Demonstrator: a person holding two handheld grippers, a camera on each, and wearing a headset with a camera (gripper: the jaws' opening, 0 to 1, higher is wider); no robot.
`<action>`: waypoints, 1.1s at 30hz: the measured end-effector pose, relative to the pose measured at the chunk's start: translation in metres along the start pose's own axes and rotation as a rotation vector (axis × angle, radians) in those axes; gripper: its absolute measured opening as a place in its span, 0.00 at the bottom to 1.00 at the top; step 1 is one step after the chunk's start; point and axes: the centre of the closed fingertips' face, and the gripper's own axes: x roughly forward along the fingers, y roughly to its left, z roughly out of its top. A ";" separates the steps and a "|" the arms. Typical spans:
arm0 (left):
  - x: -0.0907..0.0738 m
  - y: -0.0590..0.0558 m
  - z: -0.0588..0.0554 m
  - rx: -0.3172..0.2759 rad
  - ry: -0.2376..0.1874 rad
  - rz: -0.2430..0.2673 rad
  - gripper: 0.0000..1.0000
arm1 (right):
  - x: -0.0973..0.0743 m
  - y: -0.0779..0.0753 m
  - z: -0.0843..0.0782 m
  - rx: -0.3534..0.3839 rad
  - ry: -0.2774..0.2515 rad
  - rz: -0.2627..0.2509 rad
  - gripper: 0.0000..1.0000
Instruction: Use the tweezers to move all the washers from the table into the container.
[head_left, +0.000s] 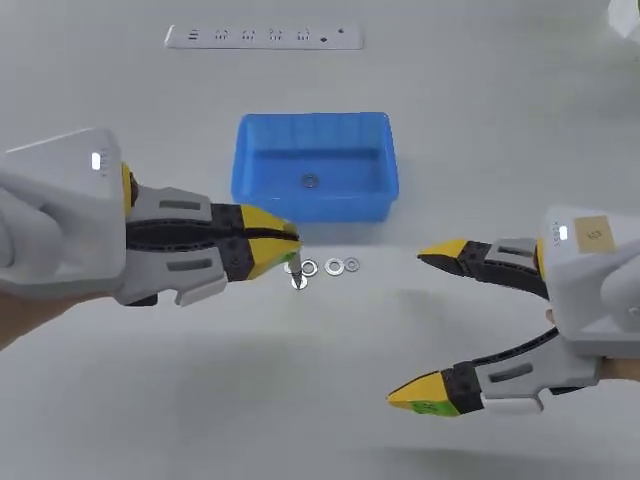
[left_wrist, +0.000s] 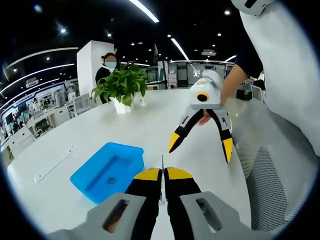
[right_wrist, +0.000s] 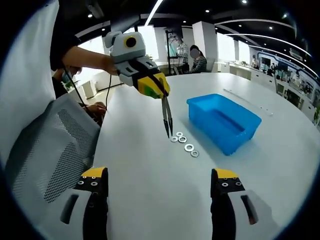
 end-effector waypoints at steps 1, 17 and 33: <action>0.000 0.001 0.000 0.000 -0.002 0.002 0.06 | 0.001 0.001 0.001 0.002 -0.003 0.003 0.86; 0.007 -0.001 -0.007 0.003 0.005 -0.010 0.06 | 0.005 0.005 -0.003 0.000 0.012 0.019 0.84; 0.004 -0.001 -0.011 -0.005 0.067 -0.042 0.06 | 0.031 -0.004 0.026 -0.017 -0.038 0.060 0.78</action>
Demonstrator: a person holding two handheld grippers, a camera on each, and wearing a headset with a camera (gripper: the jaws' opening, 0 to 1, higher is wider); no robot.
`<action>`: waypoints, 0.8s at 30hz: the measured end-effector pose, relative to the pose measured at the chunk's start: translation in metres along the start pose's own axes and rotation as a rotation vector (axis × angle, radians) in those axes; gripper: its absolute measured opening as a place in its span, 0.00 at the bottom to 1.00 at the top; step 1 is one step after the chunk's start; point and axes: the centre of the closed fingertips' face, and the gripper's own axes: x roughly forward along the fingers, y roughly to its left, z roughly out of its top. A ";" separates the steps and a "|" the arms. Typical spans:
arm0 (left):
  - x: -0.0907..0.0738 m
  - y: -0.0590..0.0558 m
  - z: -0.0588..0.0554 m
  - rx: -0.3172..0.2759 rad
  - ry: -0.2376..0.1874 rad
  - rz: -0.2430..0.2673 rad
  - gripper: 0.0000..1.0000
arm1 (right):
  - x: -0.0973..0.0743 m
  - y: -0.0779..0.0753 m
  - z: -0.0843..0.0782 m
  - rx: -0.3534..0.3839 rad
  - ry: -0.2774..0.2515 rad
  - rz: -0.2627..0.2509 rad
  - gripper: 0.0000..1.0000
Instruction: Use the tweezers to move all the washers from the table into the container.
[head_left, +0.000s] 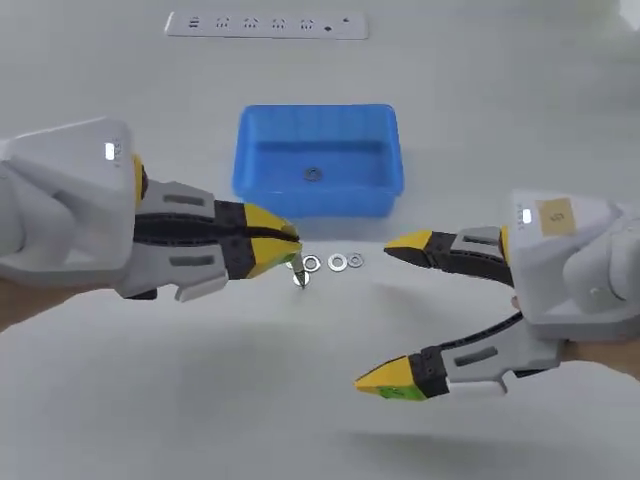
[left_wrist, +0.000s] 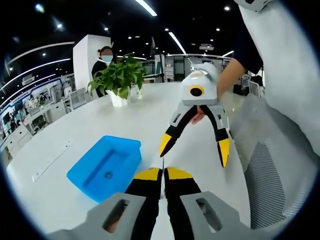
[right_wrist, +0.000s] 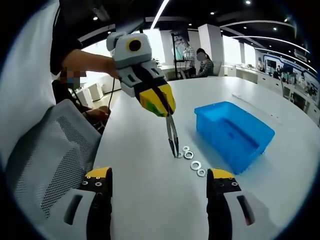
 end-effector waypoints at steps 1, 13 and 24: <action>0.000 -0.001 0.000 0.002 0.001 -0.004 0.06 | 0.004 -0.001 0.003 -0.003 -0.005 0.005 0.77; 0.001 -0.005 0.000 -0.007 0.007 -0.002 0.06 | 0.055 -0.017 0.023 -0.164 0.031 0.058 0.39; 0.001 -0.001 -0.001 -0.031 0.001 0.006 0.06 | 0.064 -0.012 0.018 -0.202 0.059 0.122 0.23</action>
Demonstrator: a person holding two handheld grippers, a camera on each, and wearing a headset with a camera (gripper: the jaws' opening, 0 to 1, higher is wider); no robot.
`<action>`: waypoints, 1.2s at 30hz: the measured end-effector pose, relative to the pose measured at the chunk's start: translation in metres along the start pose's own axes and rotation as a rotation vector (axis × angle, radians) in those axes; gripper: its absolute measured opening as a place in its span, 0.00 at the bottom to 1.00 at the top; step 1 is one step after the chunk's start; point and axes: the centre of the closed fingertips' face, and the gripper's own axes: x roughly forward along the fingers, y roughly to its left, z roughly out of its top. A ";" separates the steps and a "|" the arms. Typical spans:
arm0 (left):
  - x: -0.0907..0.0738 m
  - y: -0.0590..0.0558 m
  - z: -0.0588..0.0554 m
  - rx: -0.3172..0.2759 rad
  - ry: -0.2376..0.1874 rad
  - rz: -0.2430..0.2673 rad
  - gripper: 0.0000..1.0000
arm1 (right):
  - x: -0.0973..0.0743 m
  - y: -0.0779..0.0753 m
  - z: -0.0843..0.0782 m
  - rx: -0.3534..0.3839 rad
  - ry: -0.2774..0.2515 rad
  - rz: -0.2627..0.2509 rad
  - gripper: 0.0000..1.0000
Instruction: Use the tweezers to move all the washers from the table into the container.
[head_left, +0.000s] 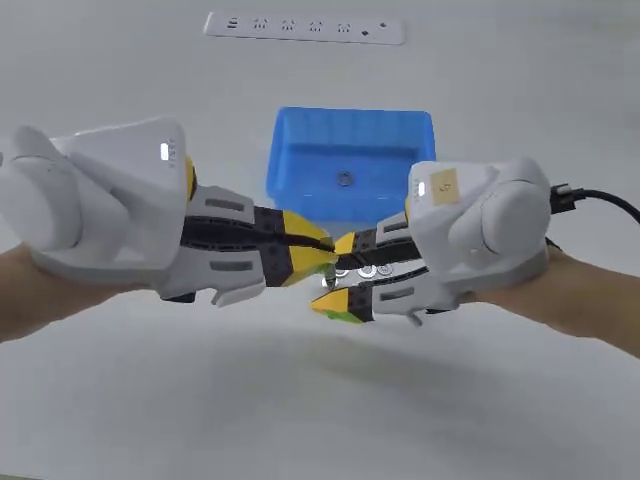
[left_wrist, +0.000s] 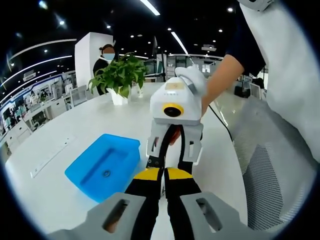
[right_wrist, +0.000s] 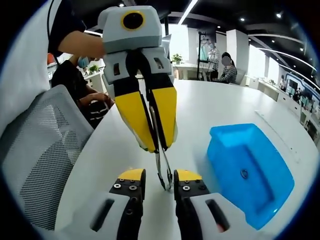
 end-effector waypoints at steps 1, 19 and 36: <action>0.000 0.000 0.000 -0.003 -0.001 -0.001 0.06 | 0.000 0.000 0.000 -0.001 0.000 0.001 0.22; 0.003 0.000 0.001 -0.011 -0.008 0.004 0.06 | -0.002 -0.006 -0.005 -0.062 0.020 -0.039 0.10; -0.001 -0.002 0.004 -0.079 -0.022 0.015 0.13 | 0.002 -0.001 -0.002 -0.070 0.019 -0.042 0.10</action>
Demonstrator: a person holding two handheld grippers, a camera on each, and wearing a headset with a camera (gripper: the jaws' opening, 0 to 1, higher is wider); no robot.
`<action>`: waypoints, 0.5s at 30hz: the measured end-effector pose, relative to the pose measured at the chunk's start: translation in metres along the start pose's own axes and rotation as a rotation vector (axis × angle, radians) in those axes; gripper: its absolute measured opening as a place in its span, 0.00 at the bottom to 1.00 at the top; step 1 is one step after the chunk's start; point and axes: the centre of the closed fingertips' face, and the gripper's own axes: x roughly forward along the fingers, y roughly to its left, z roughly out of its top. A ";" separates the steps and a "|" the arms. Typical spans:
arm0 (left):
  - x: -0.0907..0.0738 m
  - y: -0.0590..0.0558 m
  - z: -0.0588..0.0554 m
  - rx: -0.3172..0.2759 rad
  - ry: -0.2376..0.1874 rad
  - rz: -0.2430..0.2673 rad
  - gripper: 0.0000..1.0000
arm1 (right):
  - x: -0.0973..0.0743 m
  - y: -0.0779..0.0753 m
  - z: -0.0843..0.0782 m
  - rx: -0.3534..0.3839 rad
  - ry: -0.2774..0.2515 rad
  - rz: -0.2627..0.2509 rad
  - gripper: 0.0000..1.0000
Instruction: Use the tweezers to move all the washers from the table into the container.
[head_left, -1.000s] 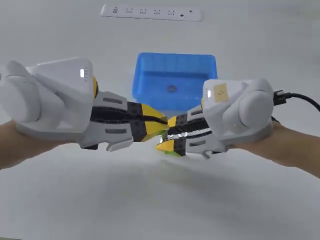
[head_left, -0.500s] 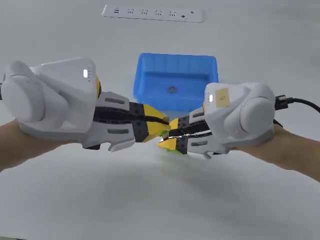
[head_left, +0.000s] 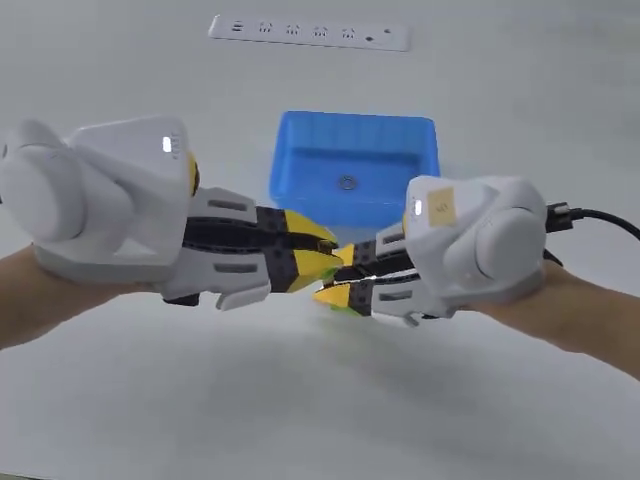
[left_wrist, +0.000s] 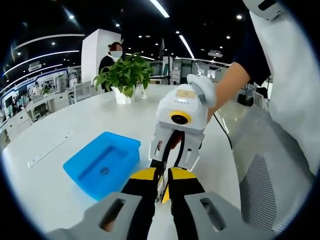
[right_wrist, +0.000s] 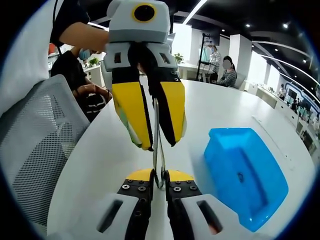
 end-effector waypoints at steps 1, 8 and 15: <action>0.000 -0.001 0.000 -0.001 -0.001 -0.004 0.13 | 0.000 0.000 0.000 0.003 0.000 -0.001 0.10; -0.006 -0.005 -0.003 0.001 0.009 -0.007 0.22 | -0.002 0.002 0.003 0.015 -0.007 -0.005 0.10; -0.020 -0.007 -0.004 -0.014 -0.009 0.029 0.36 | -0.008 0.003 0.011 0.024 -0.016 -0.014 0.10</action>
